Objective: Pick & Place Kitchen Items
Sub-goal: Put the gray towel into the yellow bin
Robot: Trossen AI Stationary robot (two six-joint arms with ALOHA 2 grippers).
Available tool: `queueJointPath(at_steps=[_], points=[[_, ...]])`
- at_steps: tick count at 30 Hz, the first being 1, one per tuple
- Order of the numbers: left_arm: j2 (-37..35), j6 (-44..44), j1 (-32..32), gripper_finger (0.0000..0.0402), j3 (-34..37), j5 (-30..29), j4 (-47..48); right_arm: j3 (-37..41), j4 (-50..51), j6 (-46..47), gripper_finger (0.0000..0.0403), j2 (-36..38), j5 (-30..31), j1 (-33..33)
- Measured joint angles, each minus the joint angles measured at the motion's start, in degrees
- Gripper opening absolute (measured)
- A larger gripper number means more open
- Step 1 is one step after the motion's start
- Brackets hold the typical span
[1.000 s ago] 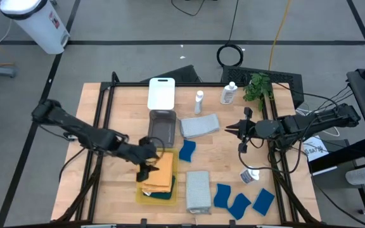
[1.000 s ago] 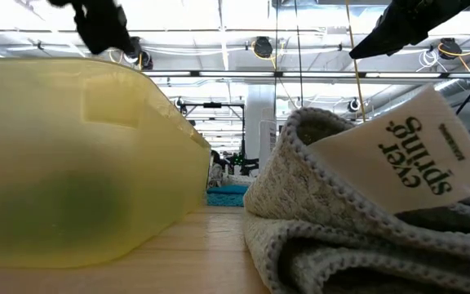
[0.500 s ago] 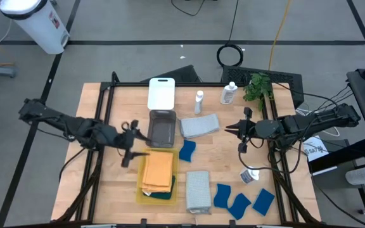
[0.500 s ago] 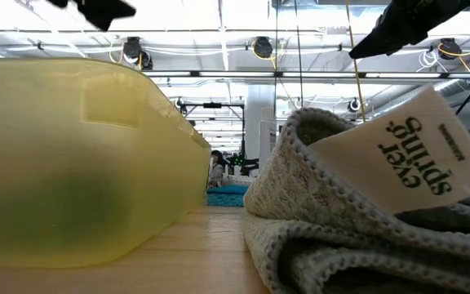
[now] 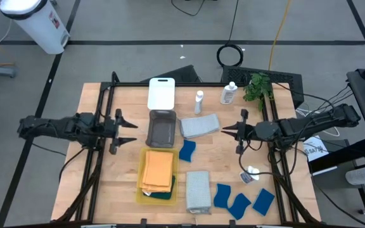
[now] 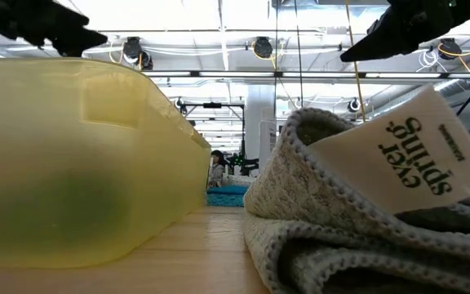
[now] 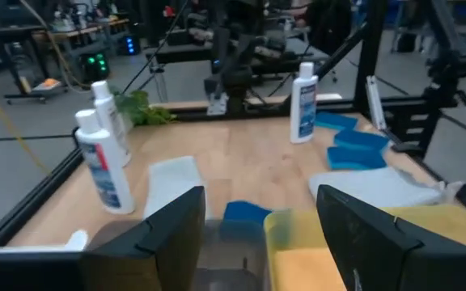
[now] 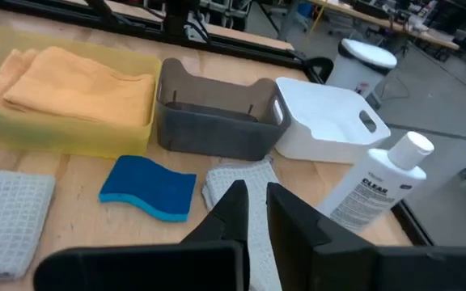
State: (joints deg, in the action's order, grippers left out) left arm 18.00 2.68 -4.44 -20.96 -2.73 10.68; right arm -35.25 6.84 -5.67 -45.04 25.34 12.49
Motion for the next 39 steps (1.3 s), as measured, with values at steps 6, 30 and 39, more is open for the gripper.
queueJointPath(at_steps=[6,30,39], points=[[-6.87,0.4,3.36,0.0244,3.35,1.46,0.51,0.28,-0.18,0.78,0.0018,0.0,0.05,0.0],[-13.51,-10.17,7.05,0.0244,19.94,3.19,-11.49,0.33,-8.71,-3.04,0.0018,0.0,-0.05,-5.34],[-12.99,-12.04,7.05,0.0244,19.94,2.72,-11.33,0.38,-8.36,-2.71,0.0018,0.0,-0.09,-5.84]])
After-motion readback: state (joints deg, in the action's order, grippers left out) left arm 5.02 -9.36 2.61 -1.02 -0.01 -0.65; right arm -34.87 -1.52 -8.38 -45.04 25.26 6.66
